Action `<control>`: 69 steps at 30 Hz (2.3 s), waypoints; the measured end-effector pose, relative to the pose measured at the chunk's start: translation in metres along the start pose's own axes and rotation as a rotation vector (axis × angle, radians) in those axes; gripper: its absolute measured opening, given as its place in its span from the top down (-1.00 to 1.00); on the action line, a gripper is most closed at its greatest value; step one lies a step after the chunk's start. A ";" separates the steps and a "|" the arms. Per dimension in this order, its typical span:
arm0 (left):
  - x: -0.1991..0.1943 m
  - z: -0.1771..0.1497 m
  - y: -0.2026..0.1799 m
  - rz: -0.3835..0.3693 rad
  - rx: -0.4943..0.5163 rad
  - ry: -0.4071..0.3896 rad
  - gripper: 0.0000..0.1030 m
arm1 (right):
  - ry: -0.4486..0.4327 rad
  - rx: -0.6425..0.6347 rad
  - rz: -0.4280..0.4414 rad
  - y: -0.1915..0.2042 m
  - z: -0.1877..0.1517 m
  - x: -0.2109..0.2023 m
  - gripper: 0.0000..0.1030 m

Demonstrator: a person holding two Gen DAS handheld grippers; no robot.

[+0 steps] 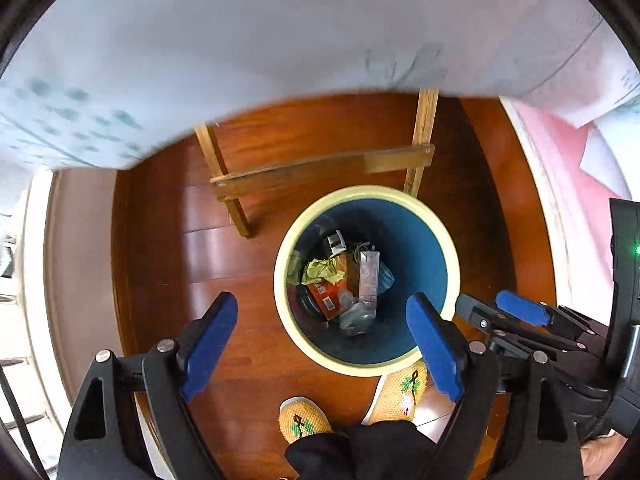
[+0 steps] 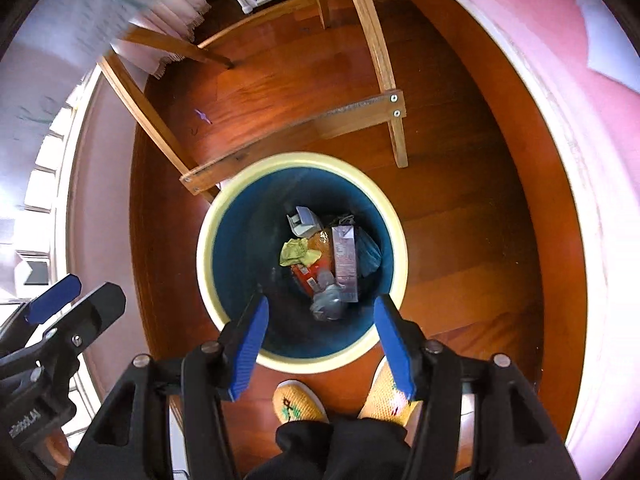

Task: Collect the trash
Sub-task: 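Carry the wrapper and bottle over the floor bin and open both tools, then raise both tools back toward the table, then grasp the cream paper with the left tool while the right tool grasps the green paper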

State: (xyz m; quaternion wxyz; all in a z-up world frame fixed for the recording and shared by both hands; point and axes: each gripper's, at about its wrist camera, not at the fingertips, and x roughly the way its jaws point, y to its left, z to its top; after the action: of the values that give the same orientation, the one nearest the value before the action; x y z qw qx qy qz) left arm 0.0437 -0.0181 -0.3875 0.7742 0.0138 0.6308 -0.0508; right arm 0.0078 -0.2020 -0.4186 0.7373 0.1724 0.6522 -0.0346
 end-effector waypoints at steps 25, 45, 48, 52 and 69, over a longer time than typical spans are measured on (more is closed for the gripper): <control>-0.277 0.031 0.018 -0.063 0.031 -0.198 -0.65 | -0.153 -0.001 0.095 0.070 -0.013 -0.248 -0.07; -0.438 0.062 0.020 -0.140 0.102 -0.466 -0.77 | -0.470 -0.105 0.037 0.114 -0.016 -0.414 -0.07; -0.445 0.068 0.018 -0.141 0.112 -0.485 -0.77 | -0.506 -0.106 0.026 0.118 -0.009 -0.429 -0.07; -0.451 0.079 0.012 -0.144 0.132 -0.509 -0.77 | -0.543 -0.101 0.019 0.118 0.002 -0.443 -0.07; -0.386 0.223 -0.042 -0.075 0.091 -0.449 -0.78 | -0.558 -0.157 0.044 0.065 0.168 -0.423 -0.07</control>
State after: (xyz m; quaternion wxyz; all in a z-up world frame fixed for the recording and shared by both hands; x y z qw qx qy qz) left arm 0.1807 -0.0556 0.0373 0.8912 0.0136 0.4399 -0.1097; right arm 0.1230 -0.2649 0.0216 0.8998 0.1129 0.4211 -0.0142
